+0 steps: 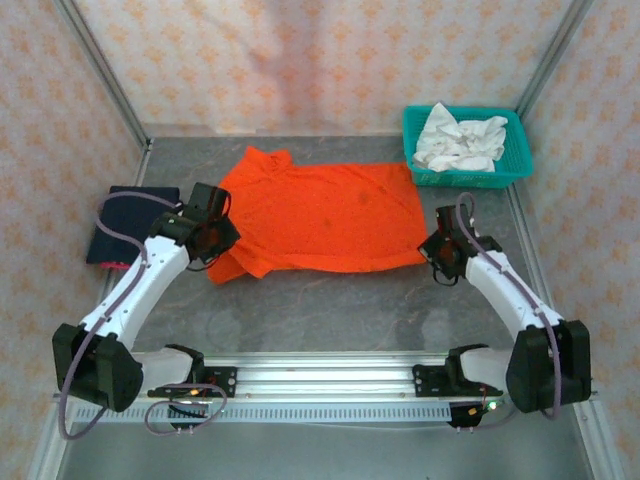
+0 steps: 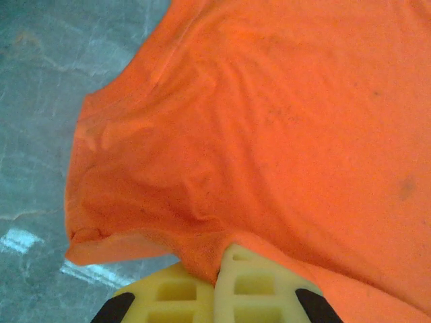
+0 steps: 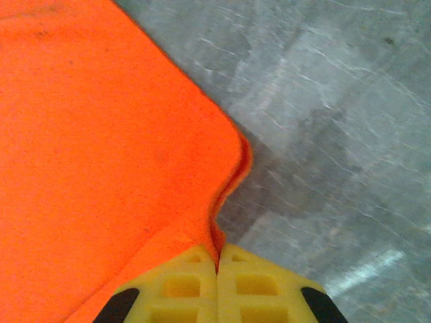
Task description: Fold and stack the t-shirts
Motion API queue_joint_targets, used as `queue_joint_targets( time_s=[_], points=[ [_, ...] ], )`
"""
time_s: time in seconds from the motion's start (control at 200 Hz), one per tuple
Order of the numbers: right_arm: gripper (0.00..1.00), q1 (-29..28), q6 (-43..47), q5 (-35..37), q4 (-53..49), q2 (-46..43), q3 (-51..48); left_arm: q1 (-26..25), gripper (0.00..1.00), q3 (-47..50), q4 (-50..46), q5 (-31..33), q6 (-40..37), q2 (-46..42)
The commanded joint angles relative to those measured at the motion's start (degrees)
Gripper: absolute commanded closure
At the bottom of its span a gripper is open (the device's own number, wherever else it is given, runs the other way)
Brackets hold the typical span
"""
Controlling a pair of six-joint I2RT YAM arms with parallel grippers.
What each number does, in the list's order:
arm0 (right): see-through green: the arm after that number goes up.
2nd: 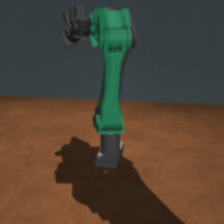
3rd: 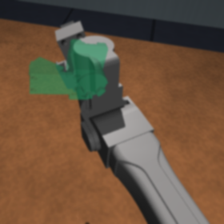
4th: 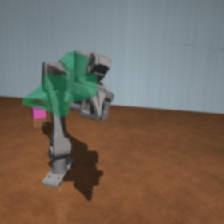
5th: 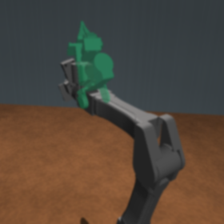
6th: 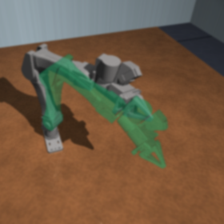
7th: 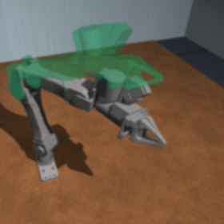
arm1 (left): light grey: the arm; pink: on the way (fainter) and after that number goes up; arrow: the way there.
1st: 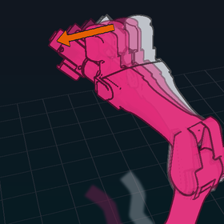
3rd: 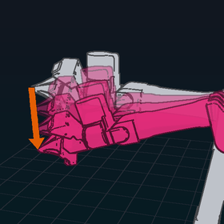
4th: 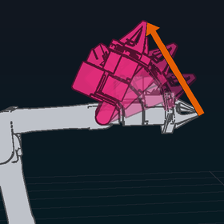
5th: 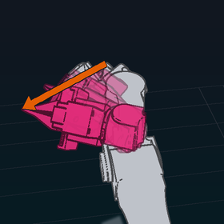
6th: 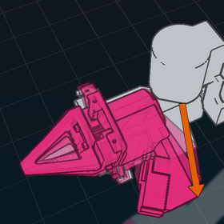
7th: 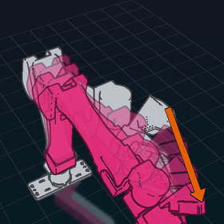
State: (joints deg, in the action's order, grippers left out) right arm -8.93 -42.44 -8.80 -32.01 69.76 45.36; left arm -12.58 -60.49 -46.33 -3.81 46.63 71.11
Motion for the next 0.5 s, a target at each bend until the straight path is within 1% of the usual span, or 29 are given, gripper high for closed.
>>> queue_joint_targets(
  time_s=[0.0,0.165,0.495],
  points=[
    [1.00,0.3,-0.2,-0.8,1.0,2.6,3.2,0.6,1.00,-2.3,2.2,1.1,-2.2,1.4],
    [1.00,0.4,0.0,-1.0,2.0,5.0,5.2,0.9,1.00,-4.6,2.6,1.6,-4.1,2.7],
    [1.00,0.3,1.7,-0.6,2.2,8.8,9.2,0.9,1.00,-10.7,2.3,2.6,-10.9,8.2]
  ],
)
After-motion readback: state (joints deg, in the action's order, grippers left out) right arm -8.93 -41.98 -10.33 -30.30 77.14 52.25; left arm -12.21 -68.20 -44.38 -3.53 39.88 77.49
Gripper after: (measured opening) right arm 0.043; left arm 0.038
